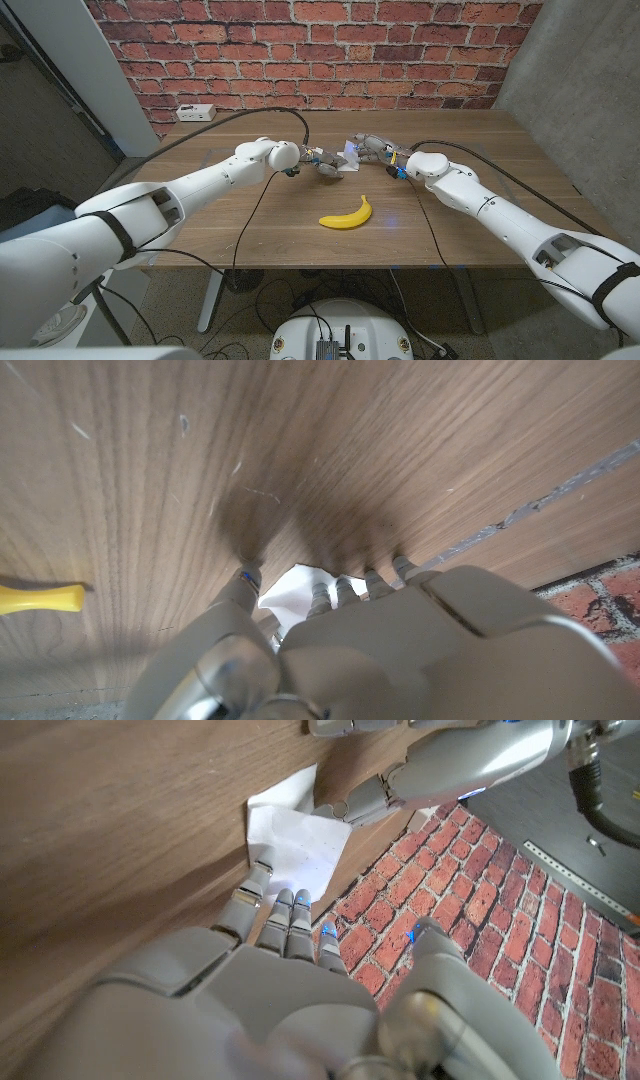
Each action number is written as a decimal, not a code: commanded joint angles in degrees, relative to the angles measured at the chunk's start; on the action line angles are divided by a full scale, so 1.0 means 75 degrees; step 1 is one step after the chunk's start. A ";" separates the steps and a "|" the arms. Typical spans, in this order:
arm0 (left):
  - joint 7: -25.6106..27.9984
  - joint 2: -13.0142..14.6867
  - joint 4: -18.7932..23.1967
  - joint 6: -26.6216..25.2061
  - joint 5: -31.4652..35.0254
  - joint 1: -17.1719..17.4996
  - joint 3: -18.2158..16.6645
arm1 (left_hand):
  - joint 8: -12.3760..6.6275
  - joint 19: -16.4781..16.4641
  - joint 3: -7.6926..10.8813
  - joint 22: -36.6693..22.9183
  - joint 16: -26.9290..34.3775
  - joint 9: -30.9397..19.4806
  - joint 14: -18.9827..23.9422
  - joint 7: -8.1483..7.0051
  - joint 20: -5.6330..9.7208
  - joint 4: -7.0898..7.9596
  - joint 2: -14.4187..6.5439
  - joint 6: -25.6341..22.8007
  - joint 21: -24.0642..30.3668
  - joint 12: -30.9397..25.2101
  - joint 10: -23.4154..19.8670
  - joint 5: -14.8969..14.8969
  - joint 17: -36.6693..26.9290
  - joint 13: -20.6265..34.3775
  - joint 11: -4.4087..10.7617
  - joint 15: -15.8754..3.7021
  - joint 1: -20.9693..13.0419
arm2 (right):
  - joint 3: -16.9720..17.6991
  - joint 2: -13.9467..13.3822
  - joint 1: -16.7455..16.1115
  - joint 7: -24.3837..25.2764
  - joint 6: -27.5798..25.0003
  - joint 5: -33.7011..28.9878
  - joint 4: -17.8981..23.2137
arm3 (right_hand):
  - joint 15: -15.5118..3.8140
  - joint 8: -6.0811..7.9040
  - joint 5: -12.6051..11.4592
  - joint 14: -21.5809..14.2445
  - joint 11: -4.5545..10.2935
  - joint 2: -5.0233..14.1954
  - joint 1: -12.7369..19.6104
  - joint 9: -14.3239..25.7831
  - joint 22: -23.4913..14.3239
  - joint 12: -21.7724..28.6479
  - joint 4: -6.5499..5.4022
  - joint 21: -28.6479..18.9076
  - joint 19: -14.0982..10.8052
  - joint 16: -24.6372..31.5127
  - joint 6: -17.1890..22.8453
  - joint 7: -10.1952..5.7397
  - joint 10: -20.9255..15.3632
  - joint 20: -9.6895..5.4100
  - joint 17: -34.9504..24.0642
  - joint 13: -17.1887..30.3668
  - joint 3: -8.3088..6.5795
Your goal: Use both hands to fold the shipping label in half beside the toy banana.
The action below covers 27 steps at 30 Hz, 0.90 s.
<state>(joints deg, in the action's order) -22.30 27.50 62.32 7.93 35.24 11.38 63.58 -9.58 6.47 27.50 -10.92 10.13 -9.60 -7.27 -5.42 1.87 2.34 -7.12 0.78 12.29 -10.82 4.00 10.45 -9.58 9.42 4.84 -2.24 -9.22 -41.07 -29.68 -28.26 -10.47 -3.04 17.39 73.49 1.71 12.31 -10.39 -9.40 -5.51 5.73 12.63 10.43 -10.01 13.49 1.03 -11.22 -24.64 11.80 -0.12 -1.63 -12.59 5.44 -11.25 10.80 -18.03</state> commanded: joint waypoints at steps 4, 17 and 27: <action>0.0028 -0.0008 -0.0071 0.0020 -0.0009 -0.0043 0.0047 | -0.0085 0.0022 0.0014 -0.0026 -0.0005 -0.0051 -0.0062 -0.0017 0.0005 0.0026 -0.0008 -0.0038 0.0044 -0.0075 -0.0043 0.0054 -0.0020 0.0171 -0.0036 -0.0447 0.0033 | -0.0650 0.0029 0.0867 -0.0842 -0.0219 -0.1200 -0.0221 | 0.0019 -0.0141 -0.0084 -0.0106 0.0066 -0.0007 -0.0289 0.0026 -0.0026 -0.0049 -0.0162 -0.0003 0.0035 0.0030 -0.0296 -0.0042 -0.0093 -0.0014 -0.0020 0.0027 0.0125; 0.0049 -0.0008 -0.0096 0.0042 -0.0008 -0.0074 0.0054 | -0.0093 0.0027 0.0017 -0.0026 -0.0003 -0.0050 -0.0063 0.0012 -0.0007 0.0034 -0.0009 -0.0040 0.0044 -0.0083 -0.0052 0.0055 -0.0020 0.0168 -0.0052 -0.0440 0.0035 | -0.0968 0.0053 0.1236 -0.1379 -0.0541 -0.1628 -0.0351 | -0.0013 -0.0159 -0.0212 -0.0941 0.0345 -0.0072 -0.0570 0.0022 -0.0016 0.0077 -0.0363 -0.0226 -0.0713 0.0200 -0.0321 -0.0007 -0.1004 0.0021 0.0044 0.0024 0.0263; 0.0277 0.0286 0.0430 -0.0020 0.0008 0.0138 -0.0121 | -0.0157 0.0008 0.0025 -0.0025 0.0027 -0.0051 0.0021 -0.0045 -0.0015 0.0041 -0.0015 -0.0210 0.0053 -0.0120 -0.0143 0.0056 -0.0018 0.0164 -0.0074 -0.0415 0.0033 | -0.1195 0.0149 0.1405 -0.1625 -0.0770 -0.1878 -0.0449 | 0.0206 -0.0172 -0.0308 -0.0515 0.0125 -0.0139 -0.0627 0.0012 -0.0007 -0.0260 -0.0397 -0.0004 -0.0269 -0.0057 -0.0313 -0.0091 -0.0453 0.0038 0.0060 0.0021 0.0319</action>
<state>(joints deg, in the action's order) -21.76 27.51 61.71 8.25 35.18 10.95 63.98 -9.59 6.48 27.55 -10.91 10.13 -9.60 -7.27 -5.36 1.86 2.38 -7.12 1.07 12.20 -10.82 4.35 10.45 -9.54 9.42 4.52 -2.24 -9.22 -47.98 -29.14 -19.56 -19.91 -6.52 6.23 70.79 3.18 11.21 -12.14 -13.65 -4.70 4.76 8.38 10.39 -9.95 11.86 -1.72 -11.43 -27.18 11.78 -2.07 -1.75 -16.61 5.55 -10.64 10.80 -15.70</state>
